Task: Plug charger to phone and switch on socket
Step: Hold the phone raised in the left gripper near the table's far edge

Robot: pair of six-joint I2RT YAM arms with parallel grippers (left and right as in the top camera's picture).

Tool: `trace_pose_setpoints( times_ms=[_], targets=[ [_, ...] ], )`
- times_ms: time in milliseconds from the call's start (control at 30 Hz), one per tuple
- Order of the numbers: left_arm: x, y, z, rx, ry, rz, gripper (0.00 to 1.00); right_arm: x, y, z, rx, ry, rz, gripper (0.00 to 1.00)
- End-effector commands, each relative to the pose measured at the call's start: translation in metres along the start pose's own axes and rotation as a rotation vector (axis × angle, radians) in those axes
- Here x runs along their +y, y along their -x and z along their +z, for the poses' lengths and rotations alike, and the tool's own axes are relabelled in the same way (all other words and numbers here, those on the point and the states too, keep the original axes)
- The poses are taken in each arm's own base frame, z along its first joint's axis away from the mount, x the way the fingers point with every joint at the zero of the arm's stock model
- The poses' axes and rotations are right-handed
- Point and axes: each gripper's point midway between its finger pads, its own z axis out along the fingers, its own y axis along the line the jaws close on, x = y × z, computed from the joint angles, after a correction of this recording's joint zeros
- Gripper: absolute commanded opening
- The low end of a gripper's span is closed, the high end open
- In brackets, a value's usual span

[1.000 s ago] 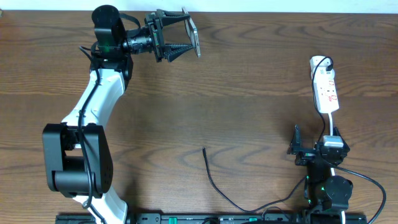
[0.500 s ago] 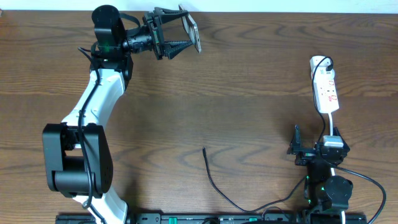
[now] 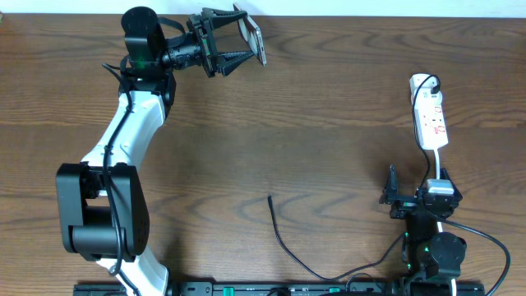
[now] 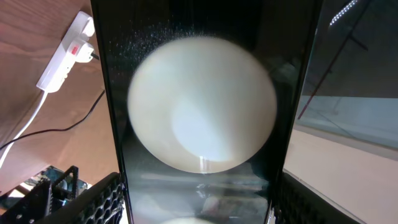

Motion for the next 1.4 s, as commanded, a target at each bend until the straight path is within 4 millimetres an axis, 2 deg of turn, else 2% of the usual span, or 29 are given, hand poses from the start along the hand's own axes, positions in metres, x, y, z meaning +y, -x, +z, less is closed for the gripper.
trace_pose_setpoints(
  times_ms=[0, 467, 1367],
  targets=[
    [-0.0234, -0.0186, -0.0043, 0.012, -0.029, 0.007, 0.07, -0.0010, -0.0005, -0.0002, 0.000, -0.003, -0.008, 0.99],
    [-0.0180, -0.0266, -0.0045, 0.059, 0.002, 0.008, 0.07, -0.0010, -0.0005, -0.0002, 0.000, -0.003, -0.008, 0.99],
    [-0.0186, -0.0255, -0.0045, 0.052, -0.001, 0.008, 0.07, -0.0010, -0.0005, -0.0002, 0.000, -0.003, -0.008, 0.99]
  ],
)
